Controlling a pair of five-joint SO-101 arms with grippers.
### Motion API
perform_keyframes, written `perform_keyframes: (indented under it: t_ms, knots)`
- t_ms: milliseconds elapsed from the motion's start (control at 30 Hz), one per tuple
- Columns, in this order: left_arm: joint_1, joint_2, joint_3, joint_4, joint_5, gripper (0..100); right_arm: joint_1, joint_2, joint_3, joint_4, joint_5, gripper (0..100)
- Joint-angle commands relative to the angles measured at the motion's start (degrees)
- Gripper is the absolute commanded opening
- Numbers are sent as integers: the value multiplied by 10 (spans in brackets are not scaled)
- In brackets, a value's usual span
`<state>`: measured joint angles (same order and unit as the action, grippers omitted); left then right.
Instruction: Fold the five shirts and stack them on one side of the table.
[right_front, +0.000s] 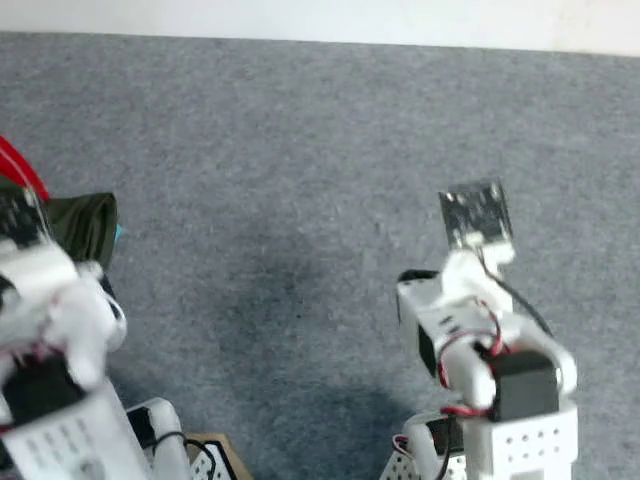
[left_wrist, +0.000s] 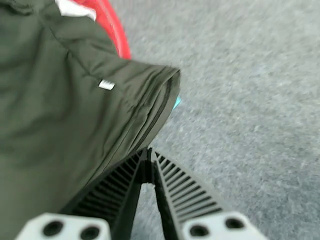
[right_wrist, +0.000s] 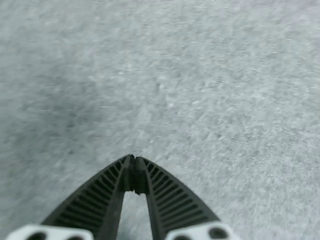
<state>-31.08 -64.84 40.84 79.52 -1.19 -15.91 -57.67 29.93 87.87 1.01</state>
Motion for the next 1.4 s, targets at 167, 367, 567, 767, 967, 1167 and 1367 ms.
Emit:
perform_keyframes:
  t_ms: [167,367,567,767,967,1167,1367]
  knots:
    - [-120,339,-289,18,-4,8,-101,221,-154,-27,-35,6]
    - [-212,490,-409,18,-4,75,-186,319,-155,-148,-69,9]
    - [-289,602,-539,22,0,164,-265,433,-159,-274,-70,10]
    - [-356,691,-676,18,1,164,-336,554,-160,-429,-67,98]
    - [-388,778,-783,11,1,164,-381,657,-254,-497,-70,166]
    - [-400,851,-844,-25,1,164,-433,773,-390,-567,-70,166]
    - [-401,882,-857,-27,1,164,-455,916,-521,-618,-70,166]
